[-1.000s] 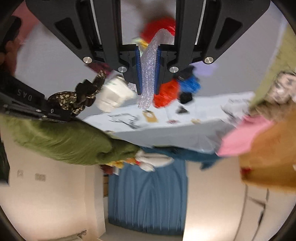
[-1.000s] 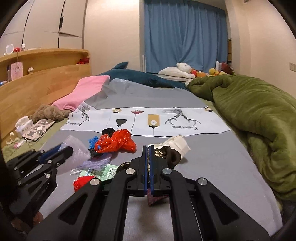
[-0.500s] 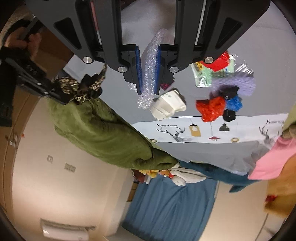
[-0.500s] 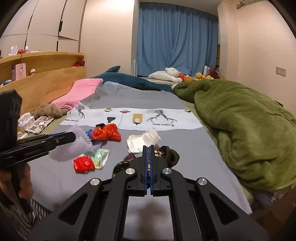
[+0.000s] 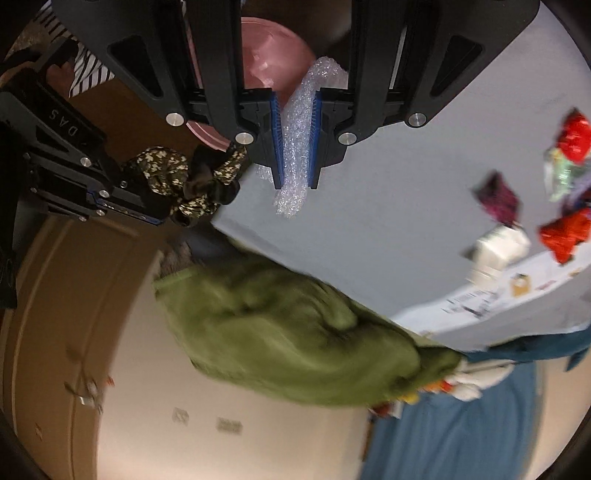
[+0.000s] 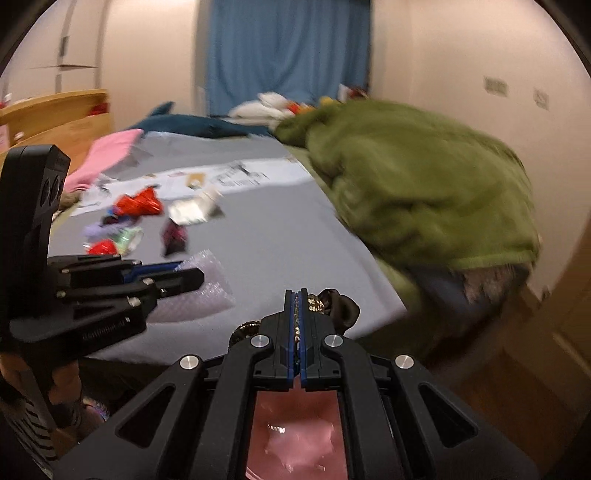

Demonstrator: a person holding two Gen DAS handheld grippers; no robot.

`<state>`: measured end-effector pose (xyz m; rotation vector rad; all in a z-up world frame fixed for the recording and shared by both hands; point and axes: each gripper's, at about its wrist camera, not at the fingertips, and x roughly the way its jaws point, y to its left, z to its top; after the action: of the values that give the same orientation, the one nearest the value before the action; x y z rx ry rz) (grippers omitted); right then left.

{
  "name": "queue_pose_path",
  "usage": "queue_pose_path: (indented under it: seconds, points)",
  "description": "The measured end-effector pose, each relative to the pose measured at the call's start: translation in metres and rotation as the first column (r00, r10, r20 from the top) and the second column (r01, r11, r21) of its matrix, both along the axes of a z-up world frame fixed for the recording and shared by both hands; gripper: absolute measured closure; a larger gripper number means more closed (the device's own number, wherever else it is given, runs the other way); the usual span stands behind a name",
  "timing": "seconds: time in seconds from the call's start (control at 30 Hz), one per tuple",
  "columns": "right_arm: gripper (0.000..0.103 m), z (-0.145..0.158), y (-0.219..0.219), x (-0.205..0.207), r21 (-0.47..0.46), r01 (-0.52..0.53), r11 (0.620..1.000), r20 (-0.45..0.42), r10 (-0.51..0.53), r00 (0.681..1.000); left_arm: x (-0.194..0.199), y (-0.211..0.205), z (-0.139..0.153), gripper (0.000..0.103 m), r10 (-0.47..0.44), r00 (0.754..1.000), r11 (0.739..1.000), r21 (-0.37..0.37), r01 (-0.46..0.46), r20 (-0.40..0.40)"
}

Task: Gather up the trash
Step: 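Open both tools over the pink basin to drop the bubble wrap and cloth, then move both open tools back over the trash pile on the bed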

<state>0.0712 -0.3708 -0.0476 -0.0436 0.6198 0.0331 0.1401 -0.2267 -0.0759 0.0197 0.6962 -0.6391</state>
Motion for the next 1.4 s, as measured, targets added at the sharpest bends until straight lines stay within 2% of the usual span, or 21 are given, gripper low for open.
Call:
queue_pose_path:
  seconds: [0.07, 0.17, 0.27, 0.33, 0.37, 0.4, 0.47, 0.57, 0.73, 0.87, 0.97, 1.13, 1.3, 1.4]
  points:
    - [0.101, -0.016, -0.014, -0.003, -0.008, 0.037, 0.999, -0.029, -0.037, 0.999, 0.000, -0.021, -0.013, 0.090, -0.024, 0.999, 0.999, 0.030, 0.024, -0.022]
    - [0.101, -0.042, -0.032, -0.005, 0.046, 0.071, 0.996, -0.107, -0.066, 0.992, 0.000, -0.046, -0.034, 0.090, -0.059, 0.996, 0.997, 0.054, 0.063, -0.073]
    - [0.099, -0.066, -0.043, 0.000, 0.002, 0.102, 0.995, -0.186, -0.100, 0.978, 0.002, -0.064, -0.054, 0.088, -0.082, 0.990, 0.993, 0.076, 0.091, -0.118]
    - [0.096, -0.080, -0.054, 0.005, 0.028, 0.128, 0.991, -0.248, -0.117, 0.962, 0.004, -0.074, -0.068, 0.064, -0.082, 0.985, 0.989, 0.107, 0.098, -0.150]
    - [0.086, -0.090, -0.062, 0.009, 0.047, 0.158, 0.986, -0.302, -0.137, 0.943, 0.005, -0.077, -0.076, 0.033, -0.054, 0.985, 0.988, 0.137, 0.076, -0.162]
    - [0.078, -0.096, -0.065, 0.011, 0.048, 0.179, 0.983, -0.341, -0.152, 0.928, 0.008, -0.077, -0.079, 0.018, -0.027, 0.987, 0.987, 0.154, 0.052, -0.161]
    - [0.058, -0.103, -0.068, 0.011, 0.011, 0.213, 0.977, -0.374, -0.193, 0.907, 0.010, -0.076, -0.084, 0.018, 0.006, 0.987, 0.987, 0.159, 0.020, -0.164]
    - [0.047, -0.103, -0.069, 0.011, -0.022, 0.233, 0.972, -0.363, -0.225, 0.904, 0.016, -0.071, -0.088, 0.018, 0.012, 0.976, 0.986, 0.166, 0.025, -0.217]
    - [0.036, -0.090, -0.065, 0.011, 0.011, 0.243, 0.970, -0.317, -0.227, 0.921, 0.019, -0.058, -0.074, 0.018, 0.058, 0.987, 0.980, 0.198, -0.027, -0.153]
    - [0.019, -0.068, -0.054, 0.014, 0.067, 0.219, 0.974, -0.241, -0.197, 0.950, 0.023, -0.032, -0.048, 0.018, 0.138, 0.986, 0.971, 0.210, -0.116, -0.093]
    - [0.016, -0.053, -0.032, 0.017, 0.092, 0.152, 0.984, -0.173, -0.134, 0.976, 0.027, -0.005, -0.031, 0.018, 0.202, 0.977, 0.960, 0.211, -0.183, -0.071]
    - [0.013, -0.036, 0.007, 0.023, 0.126, 0.041, 0.991, -0.088, -0.030, 0.996, 0.019, 0.067, 0.003, 0.018, 0.333, 0.943, 0.929, 0.173, -0.328, -0.002]
    - [0.010, -0.015, 0.051, 0.029, 0.185, -0.063, 0.981, -0.010, 0.066, 0.998, 0.004, 0.139, 0.028, 0.012, 0.442, 0.894, 0.878, 0.172, -0.447, 0.066]
    - [0.010, -0.005, 0.078, 0.036, 0.201, -0.099, 0.975, 0.000, 0.101, 0.995, -0.007, 0.183, 0.035, 0.012, 0.505, 0.857, 0.835, 0.192, -0.516, 0.104]
